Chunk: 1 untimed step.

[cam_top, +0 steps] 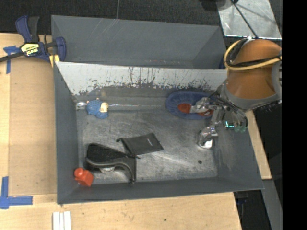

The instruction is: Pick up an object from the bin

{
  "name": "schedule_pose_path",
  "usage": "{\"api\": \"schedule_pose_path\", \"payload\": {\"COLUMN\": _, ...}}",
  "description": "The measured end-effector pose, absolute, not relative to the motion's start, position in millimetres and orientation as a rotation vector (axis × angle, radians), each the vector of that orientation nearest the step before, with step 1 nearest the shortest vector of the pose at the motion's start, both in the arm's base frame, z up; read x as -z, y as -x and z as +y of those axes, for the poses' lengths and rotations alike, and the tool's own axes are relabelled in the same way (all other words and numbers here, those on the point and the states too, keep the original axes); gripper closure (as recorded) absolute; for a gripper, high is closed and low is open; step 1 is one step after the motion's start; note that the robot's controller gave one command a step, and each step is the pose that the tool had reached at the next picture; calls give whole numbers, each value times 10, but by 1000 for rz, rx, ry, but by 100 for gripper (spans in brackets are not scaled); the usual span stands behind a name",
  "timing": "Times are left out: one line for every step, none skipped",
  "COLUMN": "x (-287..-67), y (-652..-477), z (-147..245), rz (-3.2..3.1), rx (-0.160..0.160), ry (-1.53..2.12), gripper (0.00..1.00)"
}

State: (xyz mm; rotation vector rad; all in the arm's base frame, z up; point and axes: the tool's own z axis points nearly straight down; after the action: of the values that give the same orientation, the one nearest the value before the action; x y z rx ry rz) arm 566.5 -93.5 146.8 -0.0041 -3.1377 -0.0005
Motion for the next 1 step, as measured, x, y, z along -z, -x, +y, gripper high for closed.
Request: {"api": "schedule_pose_path", "payload": {"x": -2188, "y": -6218, "z": -769, "rz": -3148, "rx": -1, "ry": 206, "gripper": 0}}
